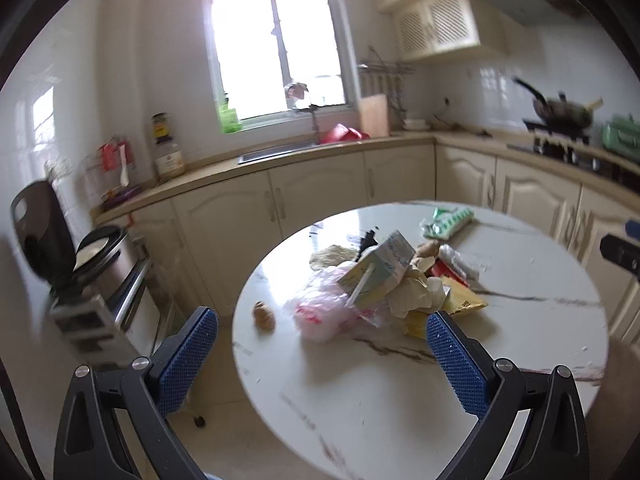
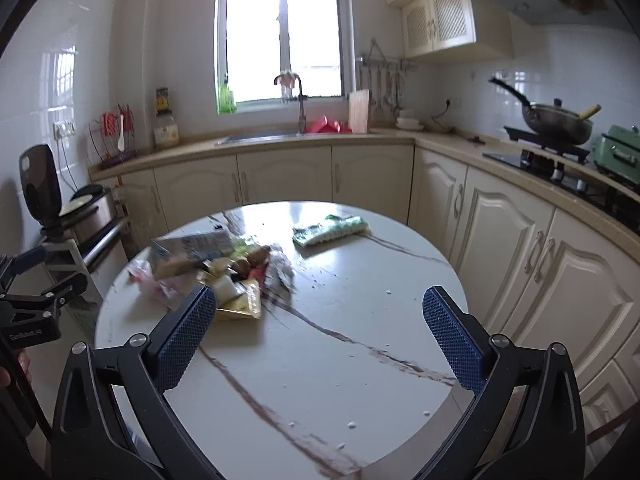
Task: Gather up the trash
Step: 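Grasp the milk carton with the left tool while the right tool grasps clear plastic wrap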
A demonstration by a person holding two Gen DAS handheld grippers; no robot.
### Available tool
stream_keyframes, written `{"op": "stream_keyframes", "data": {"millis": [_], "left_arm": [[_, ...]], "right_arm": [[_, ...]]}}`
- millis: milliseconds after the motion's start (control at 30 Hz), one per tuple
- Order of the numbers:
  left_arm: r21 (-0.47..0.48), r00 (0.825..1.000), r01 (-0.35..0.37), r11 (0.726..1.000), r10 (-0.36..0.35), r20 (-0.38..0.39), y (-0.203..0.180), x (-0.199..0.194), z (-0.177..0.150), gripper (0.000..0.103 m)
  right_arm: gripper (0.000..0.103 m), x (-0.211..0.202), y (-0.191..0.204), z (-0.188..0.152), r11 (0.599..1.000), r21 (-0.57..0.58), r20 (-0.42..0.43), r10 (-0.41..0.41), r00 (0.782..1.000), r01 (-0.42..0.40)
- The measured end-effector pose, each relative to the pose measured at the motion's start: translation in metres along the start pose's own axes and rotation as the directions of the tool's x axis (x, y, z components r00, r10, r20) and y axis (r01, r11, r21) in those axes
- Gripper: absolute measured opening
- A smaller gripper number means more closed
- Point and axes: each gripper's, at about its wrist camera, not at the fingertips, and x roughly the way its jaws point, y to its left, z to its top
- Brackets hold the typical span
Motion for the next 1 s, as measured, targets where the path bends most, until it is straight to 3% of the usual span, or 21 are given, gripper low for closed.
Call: {"op": "stream_keyframes", "data": {"millis": [333,367,400,433,500,600,667,833,1000], "left_arm": [[0.232,1.000,0.011,0.973,-0.012,0.002,-0.031,0.137,0.041,0.102],[0.238,1.000,0.007,0.971,-0.008,0.003,-0.037,0.149,0.041,0.100],[0.237,1.000,0.014,0.971,-0.014,0.001,-0.041,0.157,0.042,0.089],[0.232,0.999,0.039,0.972,-0.038,-0.009,-0.043,0.164,0.044,0.081],[0.209,0.993,0.116,0.971,-0.111,-0.038,-0.043,0.177,0.050,0.053],[0.191,0.982,0.187,0.964,-0.178,-0.063,-0.041,0.187,0.053,0.038],[0.147,0.985,0.173,0.974,-0.172,-0.021,-0.035,0.189,0.054,0.037],[-0.009,0.956,0.294,0.956,-0.293,0.023,-0.013,0.181,0.050,0.037],[-0.107,0.960,0.272,0.956,-0.262,0.099,0.009,0.161,0.044,0.037]], "right_arm": [[0.103,0.076,-0.023,0.007,0.999,0.019,-0.116,0.049,0.992,-0.047],[0.103,0.081,-0.024,0.008,0.999,0.016,-0.121,0.049,0.991,-0.047],[0.103,0.086,-0.026,0.009,0.998,0.013,-0.129,0.056,0.990,-0.055],[0.103,0.090,-0.026,0.010,0.998,0.014,-0.134,0.066,0.989,-0.065],[0.103,0.099,-0.026,0.014,0.997,0.015,-0.143,0.082,0.986,-0.080],[0.103,0.114,-0.023,0.021,0.995,0.012,-0.155,0.096,0.983,-0.095],[0.103,0.121,-0.018,0.025,0.995,0.011,-0.167,0.097,0.981,-0.097],[0.103,0.132,0.004,0.025,0.985,0.018,-0.184,0.174,0.967,-0.174],[0.103,0.153,0.026,0.028,0.981,-0.015,-0.225,0.186,0.956,-0.194]]}}
